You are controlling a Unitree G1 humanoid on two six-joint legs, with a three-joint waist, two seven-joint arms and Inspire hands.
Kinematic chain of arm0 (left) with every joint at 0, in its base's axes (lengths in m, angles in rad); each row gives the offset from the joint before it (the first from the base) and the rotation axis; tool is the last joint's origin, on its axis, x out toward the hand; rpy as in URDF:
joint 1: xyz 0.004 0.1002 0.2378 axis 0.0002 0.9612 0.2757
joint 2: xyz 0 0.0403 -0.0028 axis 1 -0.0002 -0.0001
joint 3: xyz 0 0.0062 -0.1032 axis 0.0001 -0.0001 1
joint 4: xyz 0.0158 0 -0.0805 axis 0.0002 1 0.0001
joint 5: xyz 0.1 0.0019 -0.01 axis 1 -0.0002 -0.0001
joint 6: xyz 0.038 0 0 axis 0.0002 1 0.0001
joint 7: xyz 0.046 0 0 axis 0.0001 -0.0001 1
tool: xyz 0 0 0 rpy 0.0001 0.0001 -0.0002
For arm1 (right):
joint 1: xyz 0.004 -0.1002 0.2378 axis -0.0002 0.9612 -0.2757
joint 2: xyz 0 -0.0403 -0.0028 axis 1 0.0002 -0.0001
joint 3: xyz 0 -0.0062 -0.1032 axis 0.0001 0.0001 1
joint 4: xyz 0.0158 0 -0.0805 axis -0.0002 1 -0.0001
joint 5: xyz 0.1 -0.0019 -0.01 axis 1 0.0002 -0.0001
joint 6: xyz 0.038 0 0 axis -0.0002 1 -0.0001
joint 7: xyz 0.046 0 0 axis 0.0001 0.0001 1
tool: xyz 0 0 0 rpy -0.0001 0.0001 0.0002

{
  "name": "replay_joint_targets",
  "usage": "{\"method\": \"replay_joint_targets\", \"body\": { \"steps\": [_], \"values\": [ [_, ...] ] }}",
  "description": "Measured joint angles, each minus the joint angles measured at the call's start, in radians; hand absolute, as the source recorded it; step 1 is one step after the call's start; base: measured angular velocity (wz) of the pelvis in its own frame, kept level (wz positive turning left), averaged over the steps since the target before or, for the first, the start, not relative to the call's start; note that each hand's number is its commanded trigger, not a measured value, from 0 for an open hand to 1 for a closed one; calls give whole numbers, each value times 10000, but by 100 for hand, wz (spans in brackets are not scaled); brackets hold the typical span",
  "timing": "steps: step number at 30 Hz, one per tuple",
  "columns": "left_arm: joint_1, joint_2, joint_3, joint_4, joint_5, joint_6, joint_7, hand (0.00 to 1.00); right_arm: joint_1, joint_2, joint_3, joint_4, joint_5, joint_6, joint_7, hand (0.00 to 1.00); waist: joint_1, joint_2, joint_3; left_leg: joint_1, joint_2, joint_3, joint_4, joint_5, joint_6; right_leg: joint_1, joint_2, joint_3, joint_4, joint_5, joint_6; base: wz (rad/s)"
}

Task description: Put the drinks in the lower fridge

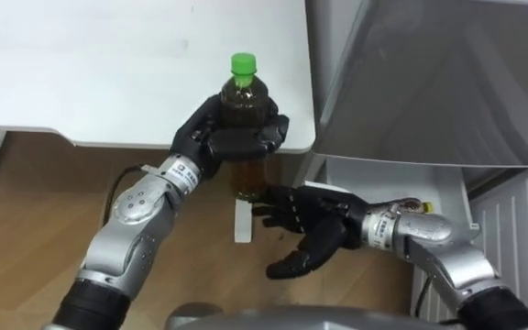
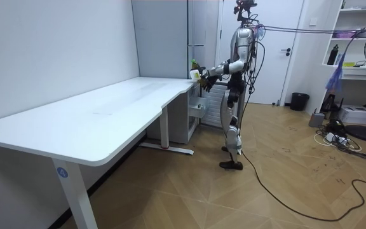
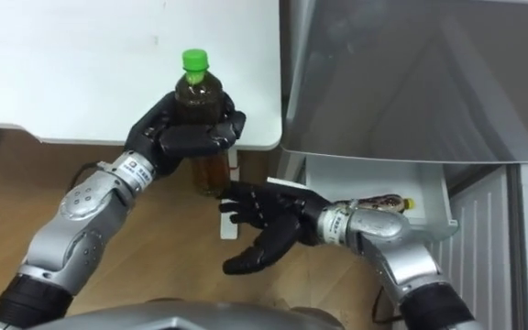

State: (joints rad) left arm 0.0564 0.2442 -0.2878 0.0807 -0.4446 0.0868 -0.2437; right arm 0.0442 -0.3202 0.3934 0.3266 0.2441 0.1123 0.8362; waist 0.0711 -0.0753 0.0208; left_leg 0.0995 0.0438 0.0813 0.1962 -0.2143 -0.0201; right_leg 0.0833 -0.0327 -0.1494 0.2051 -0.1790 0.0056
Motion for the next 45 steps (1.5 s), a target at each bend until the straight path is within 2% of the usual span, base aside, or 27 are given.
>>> {"method": "replay_joint_targets", "body": {
  "steps": [5,9,15,19,22,26,27,32,38,40,42,45],
  "values": [
    [10,111,-133,375,3,-1,-460,100,45,-151,200,3,-8,321,256,0,165,-154,-2,-31,0,6,35,0,0,6,-1,-9,14,6,-10,0],
    [13,331,-343,374,32,-59,-589,100,45,-212,309,-1,6,426,429,0,198,-226,-36,-97,-4,-7,113,-4,5,-3,-11,-47,14,7,-10,2],
    [9,423,-480,376,43,-110,-735,100,46,-443,669,-199,395,434,711,0,219,-81,-21,-362,13,-9,263,-5,4,-317,-10,-11,180,13,-19,0],
    [11,430,-644,616,59,-198,-746,100,94,-425,887,-205,395,499,875,0,155,21,-28,-367,11,-5,161,-5,4,-338,-8,-9,190,12,-19,0],
    [12,429,-787,862,58,-218,-746,100,107,-409,970,-267,403,620,1265,0,132,22,-31,-364,10,-7,177,-6,4,-339,-5,0,192,12,-19,0],
    [11,459,-1475,1383,48,-212,-946,100,61,-252,984,-790,1330,514,1602,0,57,21,-35,-361,9,-31,254,-5,4,-333,-8,-5,193,13,-21,1],
    [13,521,-1552,1408,10,-211,-1068,100,83,-390,1102,-781,1441,544,1623,0,68,11,-39,-371,8,-49,257,-5,4,-333,-11,-26,198,13,-21,5],
    [12,568,-1715,1564,-55,-181,-1278,100,143,-438,1182,-782,1516,632,1713,0,4,11,-40,-383,9,-47,259,-5,4,-330,-12,-40,198,14,-22,1],
    [11,577,-1704,1574,-836,46,-1420,100,143,-496,1179,-783,1823,812,1830,0,-110,27,-49,-427,12,-33,293,-7,4,-350,-13,-25,236,17,-26,0],
    [11,579,-1703,1590,-1014,49,-1506,100,143,-577,1179,-784,1956,869,1870,0,-113,60,-65,-375,12,-23,292,-6,4,-350,-16,-8,269,17,-26,0],
    [10,578,-1742,1788,-1177,52,-1635,100,137,-636,1241,-785,1959,920,1920,0,-112,144,-128,-340,9,-9,269,-6,4,-347,-21,8,331,16,-26,0],
    [4,603,-1860,2059,-1448,99,-1663,100,137,-694,1374,-796,1964,1029,1924,0,-115,220,-150,-340,9,-3,265,-5,5,-344,-20,8,338,14,-28,0]
  ]
}}
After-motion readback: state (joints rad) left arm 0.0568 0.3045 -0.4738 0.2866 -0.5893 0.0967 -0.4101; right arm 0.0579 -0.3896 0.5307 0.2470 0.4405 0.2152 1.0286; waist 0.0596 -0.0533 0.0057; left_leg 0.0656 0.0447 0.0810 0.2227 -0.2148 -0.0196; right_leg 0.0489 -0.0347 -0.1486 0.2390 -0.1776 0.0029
